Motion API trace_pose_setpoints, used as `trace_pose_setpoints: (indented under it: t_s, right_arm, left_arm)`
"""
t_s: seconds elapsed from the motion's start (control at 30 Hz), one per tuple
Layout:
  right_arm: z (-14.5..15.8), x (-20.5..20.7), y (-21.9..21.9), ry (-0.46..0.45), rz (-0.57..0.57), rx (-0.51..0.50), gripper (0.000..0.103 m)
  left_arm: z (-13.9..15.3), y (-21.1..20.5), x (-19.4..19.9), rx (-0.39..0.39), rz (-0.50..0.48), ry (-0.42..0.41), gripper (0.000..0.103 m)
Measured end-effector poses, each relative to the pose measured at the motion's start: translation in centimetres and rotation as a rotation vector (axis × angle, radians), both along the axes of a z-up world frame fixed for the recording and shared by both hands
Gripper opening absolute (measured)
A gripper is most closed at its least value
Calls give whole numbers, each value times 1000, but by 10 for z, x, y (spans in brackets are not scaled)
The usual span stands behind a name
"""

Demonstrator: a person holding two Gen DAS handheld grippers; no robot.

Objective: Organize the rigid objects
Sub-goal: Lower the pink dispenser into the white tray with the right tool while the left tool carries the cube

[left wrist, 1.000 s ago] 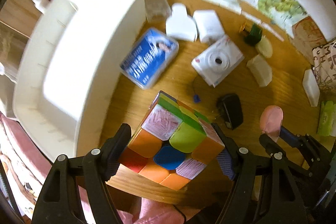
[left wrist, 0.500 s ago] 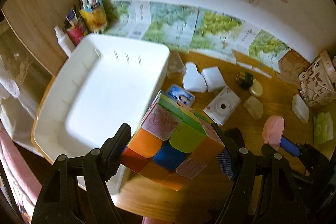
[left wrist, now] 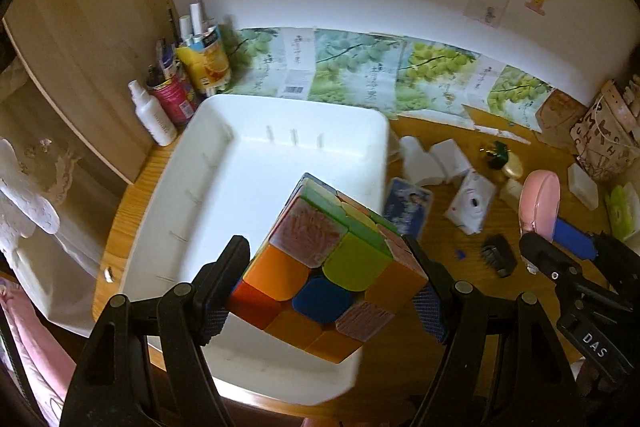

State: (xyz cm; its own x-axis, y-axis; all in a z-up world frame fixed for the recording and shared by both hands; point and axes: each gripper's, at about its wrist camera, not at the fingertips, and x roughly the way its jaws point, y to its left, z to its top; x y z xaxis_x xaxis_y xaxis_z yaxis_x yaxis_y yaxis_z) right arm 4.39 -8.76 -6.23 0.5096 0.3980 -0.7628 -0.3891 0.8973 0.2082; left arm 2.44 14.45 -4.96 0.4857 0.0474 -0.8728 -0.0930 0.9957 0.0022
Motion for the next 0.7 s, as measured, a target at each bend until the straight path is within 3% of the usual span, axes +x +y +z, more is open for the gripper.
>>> trace_pose_setpoints:
  t_s: [0.37,0.7]
  right_arm:
    - [2,-13,83,-43,55,34,41]
    - [-23,-18,154,34,111,11,41]
  left_arm:
    - [-14,70,7,44,-9,61,78]
    - [-58,119,11,26,7,222,78]
